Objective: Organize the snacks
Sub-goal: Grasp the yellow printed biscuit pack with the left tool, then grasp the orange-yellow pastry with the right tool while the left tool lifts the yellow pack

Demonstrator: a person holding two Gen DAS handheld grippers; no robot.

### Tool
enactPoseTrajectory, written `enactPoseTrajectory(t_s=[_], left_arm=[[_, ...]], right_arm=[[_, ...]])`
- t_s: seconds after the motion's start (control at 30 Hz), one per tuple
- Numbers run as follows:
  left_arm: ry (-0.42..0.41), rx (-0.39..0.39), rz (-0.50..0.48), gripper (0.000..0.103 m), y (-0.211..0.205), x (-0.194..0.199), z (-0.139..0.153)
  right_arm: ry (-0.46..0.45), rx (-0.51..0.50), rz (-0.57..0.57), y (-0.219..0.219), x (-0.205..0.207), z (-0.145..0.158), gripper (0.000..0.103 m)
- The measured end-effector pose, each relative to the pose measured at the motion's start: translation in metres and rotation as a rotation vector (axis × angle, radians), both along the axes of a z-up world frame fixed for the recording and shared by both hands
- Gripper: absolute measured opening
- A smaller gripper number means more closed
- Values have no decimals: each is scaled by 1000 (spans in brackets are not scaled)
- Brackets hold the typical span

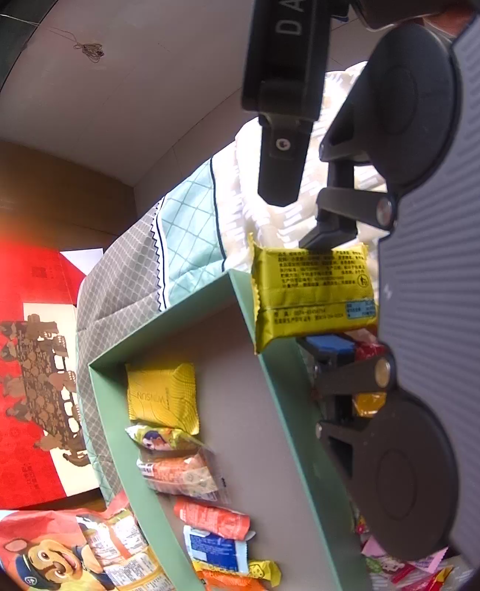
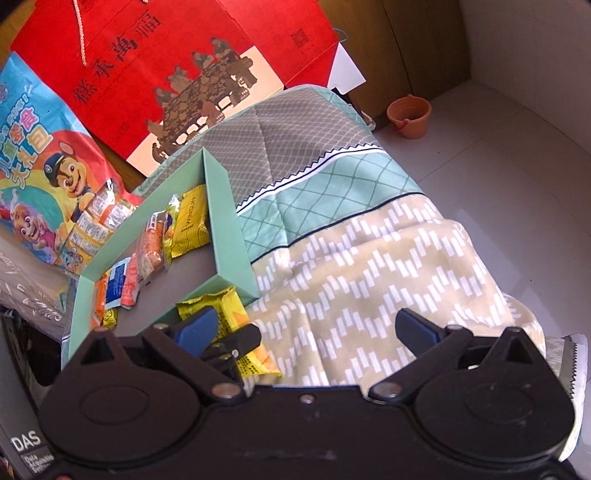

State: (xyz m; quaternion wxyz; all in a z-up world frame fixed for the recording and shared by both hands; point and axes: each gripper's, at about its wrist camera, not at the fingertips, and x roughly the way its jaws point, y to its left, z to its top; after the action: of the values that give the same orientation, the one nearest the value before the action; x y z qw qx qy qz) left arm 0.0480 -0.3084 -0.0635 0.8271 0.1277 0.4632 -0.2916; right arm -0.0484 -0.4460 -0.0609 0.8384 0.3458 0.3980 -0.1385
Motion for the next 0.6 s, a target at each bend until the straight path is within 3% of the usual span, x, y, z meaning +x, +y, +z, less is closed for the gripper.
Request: enactPoseTrajectory(t_s=[0.27,0.53,0.57,0.6], left_arm=[[18,-31,-30,46,72,-2,30],[49,-7,54,46,142,9,18],[53,-5,61,46,147,11,17],[60,-5,71,47,153,13,15]], right_arm=[[-26,13,40,30,15,14,103],[2,70,152,88,44,7,103],[-3,77,165,95,47,7,101],[-5,78,181,102,50,7,93]])
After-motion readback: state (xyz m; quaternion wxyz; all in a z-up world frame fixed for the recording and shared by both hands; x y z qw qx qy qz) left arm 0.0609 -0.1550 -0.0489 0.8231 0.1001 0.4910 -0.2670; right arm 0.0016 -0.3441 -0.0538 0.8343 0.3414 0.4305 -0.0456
